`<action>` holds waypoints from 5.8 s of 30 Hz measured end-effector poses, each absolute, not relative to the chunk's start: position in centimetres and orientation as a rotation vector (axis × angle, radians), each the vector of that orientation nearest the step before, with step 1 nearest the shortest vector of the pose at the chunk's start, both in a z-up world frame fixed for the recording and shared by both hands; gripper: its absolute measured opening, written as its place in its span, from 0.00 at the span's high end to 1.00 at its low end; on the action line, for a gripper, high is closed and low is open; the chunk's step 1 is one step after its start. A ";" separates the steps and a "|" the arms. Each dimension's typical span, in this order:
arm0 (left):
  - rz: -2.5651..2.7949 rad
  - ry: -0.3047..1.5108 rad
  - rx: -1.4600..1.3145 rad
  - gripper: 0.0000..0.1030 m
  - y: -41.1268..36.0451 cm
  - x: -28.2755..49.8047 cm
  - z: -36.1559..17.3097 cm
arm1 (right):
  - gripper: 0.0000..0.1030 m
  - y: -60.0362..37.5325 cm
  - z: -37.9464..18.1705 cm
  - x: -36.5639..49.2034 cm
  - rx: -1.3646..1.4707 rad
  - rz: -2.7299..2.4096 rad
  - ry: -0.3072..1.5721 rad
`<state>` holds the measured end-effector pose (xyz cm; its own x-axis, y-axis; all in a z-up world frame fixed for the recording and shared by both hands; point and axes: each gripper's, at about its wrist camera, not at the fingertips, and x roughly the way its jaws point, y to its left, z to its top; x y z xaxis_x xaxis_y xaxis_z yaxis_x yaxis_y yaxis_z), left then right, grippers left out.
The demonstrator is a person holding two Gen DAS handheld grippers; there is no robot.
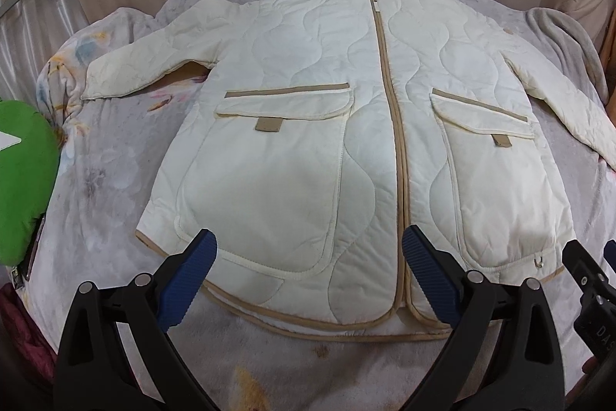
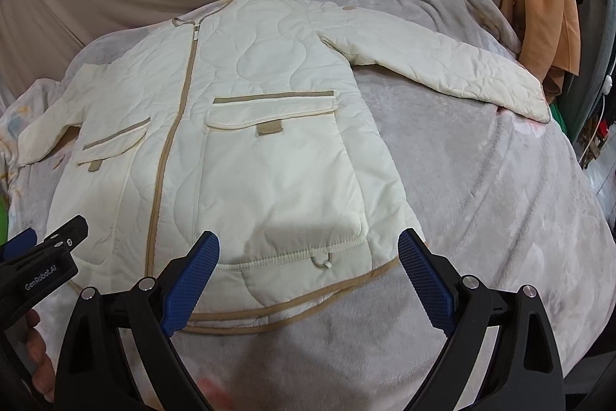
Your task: Fold large clothes
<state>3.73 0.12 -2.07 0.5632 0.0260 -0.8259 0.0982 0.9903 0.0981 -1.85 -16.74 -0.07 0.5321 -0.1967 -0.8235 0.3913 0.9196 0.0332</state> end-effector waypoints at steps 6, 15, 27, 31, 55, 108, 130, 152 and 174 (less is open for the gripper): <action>-0.036 0.984 0.137 0.08 -0.1 4.6 -2.5 | 0.11 -17.9 -0.4 -1.1 0.241 -0.347 0.943; -0.034 0.988 0.154 0.08 -1.0 5.4 -2.4 | 0.11 -22.0 0.2 -0.5 0.308 -0.343 0.885; -0.019 0.954 0.120 0.08 -1.5 8.2 -0.9 | 0.11 -33.2 1.5 -0.7 0.425 -0.470 0.789; 0.031 0.915 0.079 0.08 -0.1 10.5 0.3 | 0.11 -45.1 -1.1 -2.6 0.702 -0.611 0.716; 0.125 0.915 -0.049 0.08 2.3 18.3 0.4 | 0.92 -39.3 9.0 16.4 0.575 -0.069 0.386; -0.084 0.960 -0.072 0.92 2.2 34.1 -8.3 | 1.00 -30.6 -7.1 20.7 0.308 -0.203 0.875; 0.038 1.076 -0.294 0.34 18.2 18.8 -6.8 | 0.43 -29.6 -4.8 2.4 0.324 -0.214 1.012; -0.151 1.226 -0.263 0.92 18.2 2.5 -4.2 | 0.95 -25.9 -2.8 -10.3 0.357 -0.136 1.128; 0.240 0.923 -0.613 0.68 36.1 22.6 -2.8 | 0.81 -12.1 2.4 4.6 0.149 -0.035 0.896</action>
<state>22.59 36.10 -2.83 0.5918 -0.0623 -0.8037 -0.4458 0.8053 -0.3907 4.62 -12.08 2.43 0.6248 0.0316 -0.7802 0.0926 0.9891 0.1142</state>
